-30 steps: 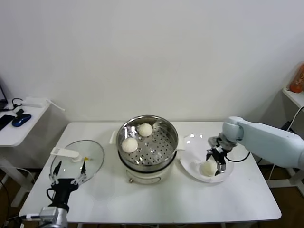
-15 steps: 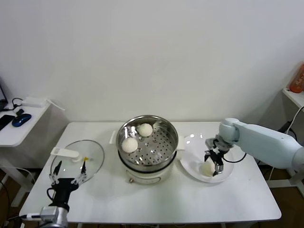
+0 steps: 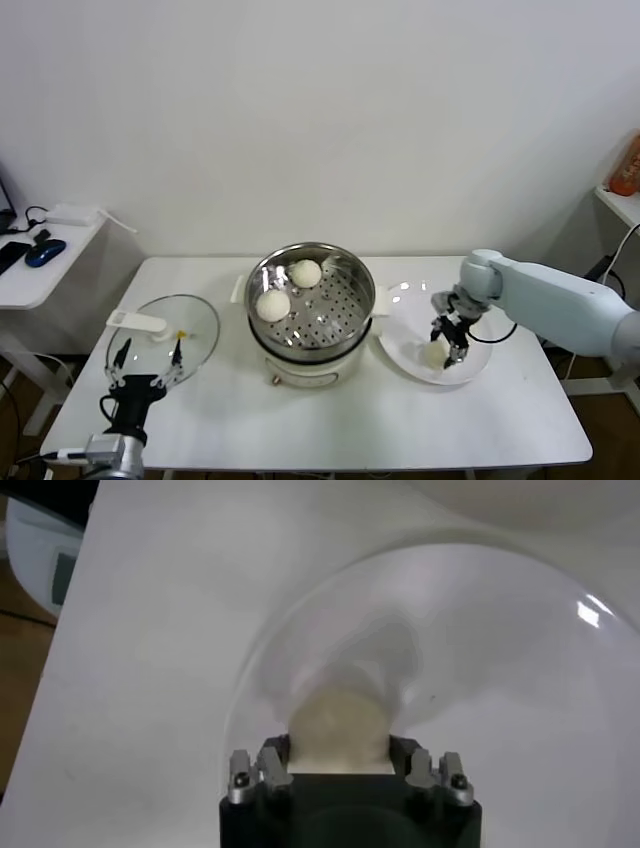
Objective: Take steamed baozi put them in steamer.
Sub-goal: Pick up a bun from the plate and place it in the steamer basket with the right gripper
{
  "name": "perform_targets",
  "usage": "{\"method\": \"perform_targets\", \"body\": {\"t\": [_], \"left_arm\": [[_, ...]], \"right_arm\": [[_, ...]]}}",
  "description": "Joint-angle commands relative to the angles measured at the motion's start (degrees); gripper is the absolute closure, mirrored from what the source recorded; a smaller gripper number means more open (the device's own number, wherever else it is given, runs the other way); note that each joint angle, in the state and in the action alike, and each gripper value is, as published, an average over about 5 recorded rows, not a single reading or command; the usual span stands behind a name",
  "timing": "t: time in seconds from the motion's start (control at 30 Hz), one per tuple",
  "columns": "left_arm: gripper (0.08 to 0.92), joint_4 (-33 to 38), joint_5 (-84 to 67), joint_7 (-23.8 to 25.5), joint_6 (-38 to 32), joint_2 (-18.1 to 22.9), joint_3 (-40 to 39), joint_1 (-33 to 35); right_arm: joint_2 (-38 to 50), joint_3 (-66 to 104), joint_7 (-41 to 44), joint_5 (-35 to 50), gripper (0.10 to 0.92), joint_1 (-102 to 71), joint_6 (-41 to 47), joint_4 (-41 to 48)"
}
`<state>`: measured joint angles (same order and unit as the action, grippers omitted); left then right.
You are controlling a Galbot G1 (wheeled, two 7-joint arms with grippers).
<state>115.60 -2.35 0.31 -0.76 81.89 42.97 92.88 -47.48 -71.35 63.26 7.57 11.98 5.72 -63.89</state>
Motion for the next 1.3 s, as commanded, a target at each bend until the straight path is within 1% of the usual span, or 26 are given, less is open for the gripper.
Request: {"method": "perform_targets", "body": {"t": [0.03,0.27,0.47,0.67,0.83,0.93,1.07,1.3], "left_arm": [[0.177,-0.1,0.0,0.0,0.0,0.0,0.1,0.0],[0.177,-0.1,0.1,0.0,0.1,-0.3,0.0,-0.3],[0.177,-0.2,0.6,0.0,0.4,-0.3,-0.2,-0.6],[0.177,-0.2,1.0,0.0,0.7,-0.4,-0.4,-0.7],[0.177,-0.2,1.1,-0.1,0.9,-0.3,-0.3,-0.8],[0.177,-0.1,1.1,-0.1,1.0,-0.3,-0.3,-0.9],[0.177,0.0,1.1,-0.1,0.9,-0.2,-0.4,-0.9],[0.177,0.5,1.0,-0.1,1.1,-0.5,-0.1,-0.6]], "right_arm": [[1.5,0.1,0.3,0.2,0.388,2.2,-0.7,-2.8],[5.3,-3.1,2.5,0.6,0.387,13.1,-5.5,-12.2],[6.4,-6.5,4.7,0.1,0.383,24.7,-12.7,-20.2],[4.5,-6.8,5.0,-2.2,0.381,32.9,-20.3,-26.7],[0.7,-3.7,4.9,-8.4,0.380,35.0,-27.3,-31.9],[-2.0,-1.3,4.8,-12.6,0.382,34.3,-30.4,-33.6],[-6.1,0.9,4.4,-16.2,0.382,31.9,-31.4,-34.0],[-14.5,4.2,3.9,-23.5,0.381,25.4,-34.2,-29.9]]}}
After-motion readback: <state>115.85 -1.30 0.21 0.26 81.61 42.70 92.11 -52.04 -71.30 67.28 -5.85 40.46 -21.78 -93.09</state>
